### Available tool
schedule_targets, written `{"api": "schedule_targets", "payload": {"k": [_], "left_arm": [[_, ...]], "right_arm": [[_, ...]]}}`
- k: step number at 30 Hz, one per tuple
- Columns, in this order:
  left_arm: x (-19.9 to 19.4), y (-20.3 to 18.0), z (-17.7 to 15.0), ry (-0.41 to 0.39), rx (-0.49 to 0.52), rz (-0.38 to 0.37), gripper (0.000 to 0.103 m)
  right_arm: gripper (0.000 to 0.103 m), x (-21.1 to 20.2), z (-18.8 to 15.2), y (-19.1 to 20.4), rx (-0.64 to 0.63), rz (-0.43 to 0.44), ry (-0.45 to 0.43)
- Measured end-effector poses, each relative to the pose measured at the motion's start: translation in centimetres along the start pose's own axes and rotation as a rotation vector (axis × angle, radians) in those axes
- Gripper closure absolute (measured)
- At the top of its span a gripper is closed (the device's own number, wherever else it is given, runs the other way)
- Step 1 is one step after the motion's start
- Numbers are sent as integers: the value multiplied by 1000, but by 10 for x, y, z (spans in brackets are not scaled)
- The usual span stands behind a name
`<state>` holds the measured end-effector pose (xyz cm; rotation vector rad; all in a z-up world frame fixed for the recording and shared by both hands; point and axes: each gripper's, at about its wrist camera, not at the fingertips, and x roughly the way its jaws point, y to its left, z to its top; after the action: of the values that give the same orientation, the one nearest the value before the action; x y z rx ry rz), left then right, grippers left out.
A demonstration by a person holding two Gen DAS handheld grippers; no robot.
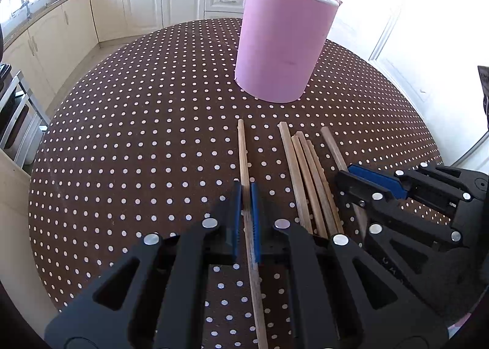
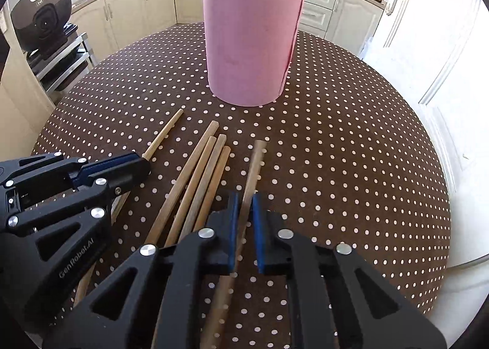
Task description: Organize utensils
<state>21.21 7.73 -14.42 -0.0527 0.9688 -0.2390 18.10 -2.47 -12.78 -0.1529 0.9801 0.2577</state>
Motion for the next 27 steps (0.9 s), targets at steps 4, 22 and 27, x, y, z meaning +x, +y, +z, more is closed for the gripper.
{"api": "schedule_targets", "payload": {"k": [4,22,27], "left_arm": [[-1,-2,1,-9,-6,-6,97],[-43,3,17,-131,-48,10,97],[-55,-4,24,-165,-41,24,97]], "right_arm": [[98,-4,-8,-9,38,32,-20],[98,-44,4,-47,160,76,-136],[98,-56,9,-52,171,79,-172]]}}
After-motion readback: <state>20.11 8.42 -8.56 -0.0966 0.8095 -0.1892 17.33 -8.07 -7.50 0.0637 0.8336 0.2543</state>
